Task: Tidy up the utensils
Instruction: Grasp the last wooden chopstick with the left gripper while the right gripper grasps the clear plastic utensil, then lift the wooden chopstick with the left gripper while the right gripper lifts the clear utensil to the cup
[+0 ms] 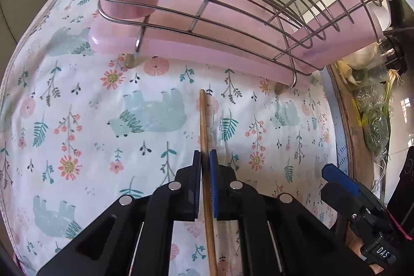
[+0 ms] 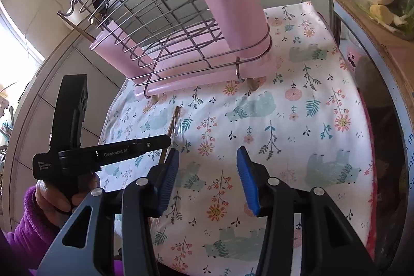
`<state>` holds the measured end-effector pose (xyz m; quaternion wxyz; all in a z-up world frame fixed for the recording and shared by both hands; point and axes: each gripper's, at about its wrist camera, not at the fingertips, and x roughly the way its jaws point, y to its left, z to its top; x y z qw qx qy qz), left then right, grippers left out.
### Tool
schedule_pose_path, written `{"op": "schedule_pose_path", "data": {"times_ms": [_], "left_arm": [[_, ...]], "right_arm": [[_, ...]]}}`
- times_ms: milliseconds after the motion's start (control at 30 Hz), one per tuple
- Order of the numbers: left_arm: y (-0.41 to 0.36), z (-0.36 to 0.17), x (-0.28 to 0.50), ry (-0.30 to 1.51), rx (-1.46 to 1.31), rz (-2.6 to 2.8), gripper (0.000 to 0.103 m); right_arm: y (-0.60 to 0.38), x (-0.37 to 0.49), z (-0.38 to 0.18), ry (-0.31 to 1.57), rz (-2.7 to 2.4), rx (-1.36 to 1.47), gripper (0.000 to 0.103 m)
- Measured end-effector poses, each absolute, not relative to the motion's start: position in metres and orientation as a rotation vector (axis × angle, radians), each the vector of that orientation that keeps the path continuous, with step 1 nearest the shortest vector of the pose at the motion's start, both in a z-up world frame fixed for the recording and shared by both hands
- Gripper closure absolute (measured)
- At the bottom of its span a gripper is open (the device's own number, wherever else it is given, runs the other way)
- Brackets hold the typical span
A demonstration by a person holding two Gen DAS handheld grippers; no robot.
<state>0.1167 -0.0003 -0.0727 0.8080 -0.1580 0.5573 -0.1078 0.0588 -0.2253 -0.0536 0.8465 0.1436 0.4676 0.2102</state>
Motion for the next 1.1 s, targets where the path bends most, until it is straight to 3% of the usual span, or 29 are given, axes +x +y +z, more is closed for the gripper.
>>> {"op": "schedule_pose_path", "data": {"times_ms": [167, 500, 767, 1100], "left_arm": [[0.033, -0.059, 0.107, 1.151, -0.336, -0.171, 0.097], [0.078, -0.063, 0.100, 1.161, -0.305, -0.115, 0.097], [0.084, -0.075, 0.107, 1.209, -0.325, -0.141, 0.096], [0.074, -0.078, 0.113, 1.230, -0.280, -0.129, 0.095]], "right_arm": [[-0.205, 0.071, -0.065, 1.067, 0.505, 0.336, 0.056], [-0.158, 0.106, -0.091, 1.260, 0.557, 0.402, 0.069], [-0.130, 0.119, -0.097, 1.296, 0.508, 0.342, 0.077], [-0.111, 0.126, -0.108, 1.294, 0.479, 0.285, 0.094]]}}
